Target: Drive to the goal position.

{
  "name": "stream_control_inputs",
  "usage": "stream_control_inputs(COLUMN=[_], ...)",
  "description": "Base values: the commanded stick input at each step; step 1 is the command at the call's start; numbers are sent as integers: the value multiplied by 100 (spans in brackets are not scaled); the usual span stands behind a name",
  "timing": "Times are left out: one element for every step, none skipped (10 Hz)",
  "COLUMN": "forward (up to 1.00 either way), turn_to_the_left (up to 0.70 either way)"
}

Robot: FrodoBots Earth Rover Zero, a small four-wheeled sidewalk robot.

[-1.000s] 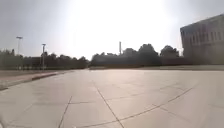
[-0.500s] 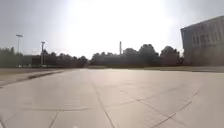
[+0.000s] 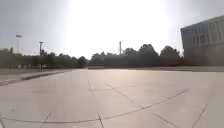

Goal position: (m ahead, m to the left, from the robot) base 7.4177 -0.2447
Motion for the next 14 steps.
stream_control_inputs(forward=[70, 70, 70, 70, 70, 70, 70, 70, 70, 70, 70, 70, 70, 70], turn_to_the_left=[0, 0, 0, 0, 0, 0, 0, 0, 0, 0, 0, 0, 0, 0])
